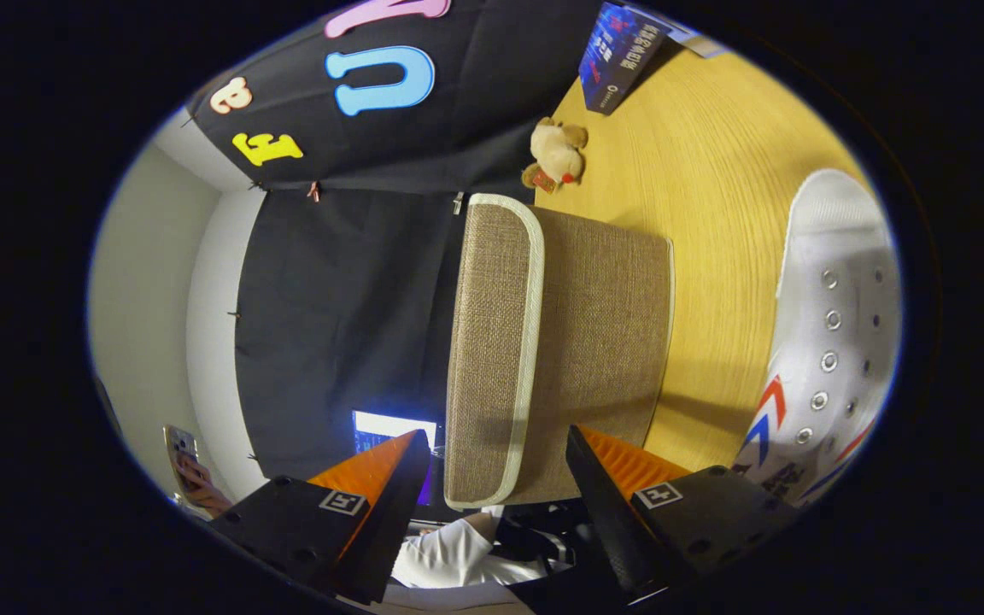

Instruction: Open the storage box then place both shoes into the box .Put the left shoe in first, then the right shoe, with the right side of both shoes facing outward in a uniform manner.

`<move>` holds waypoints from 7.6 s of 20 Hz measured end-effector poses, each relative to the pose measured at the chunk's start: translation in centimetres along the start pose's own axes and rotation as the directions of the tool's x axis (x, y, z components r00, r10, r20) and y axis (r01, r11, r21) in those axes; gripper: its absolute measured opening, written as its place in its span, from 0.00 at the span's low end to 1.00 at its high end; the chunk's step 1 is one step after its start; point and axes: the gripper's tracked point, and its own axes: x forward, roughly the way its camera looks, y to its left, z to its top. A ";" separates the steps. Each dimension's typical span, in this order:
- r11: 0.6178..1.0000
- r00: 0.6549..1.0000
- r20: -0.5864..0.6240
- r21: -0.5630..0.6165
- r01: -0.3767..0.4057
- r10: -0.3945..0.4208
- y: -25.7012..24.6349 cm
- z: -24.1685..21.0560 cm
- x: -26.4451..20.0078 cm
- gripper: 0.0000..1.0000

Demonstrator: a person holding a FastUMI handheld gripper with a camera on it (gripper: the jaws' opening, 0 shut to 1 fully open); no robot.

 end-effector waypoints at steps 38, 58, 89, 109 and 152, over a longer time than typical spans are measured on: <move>0.928 0.994 0.062 -0.367 -0.062 0.090 22.5 0.2 22.0 0.10; 0.766 0.874 0.368 -0.444 0.465 -0.318 12.6 5.9 8.7 0.97; 0.361 0.357 0.306 -0.048 0.931 -0.882 -16.7 3.5 -12.3 0.11; 0.685 0.629 0.359 0.042 0.728 -0.690 7.9 6.6 3.0 0.10; 0.722 0.706 0.182 0.035 0.691 -0.684 3.0 2.6 17.9 0.97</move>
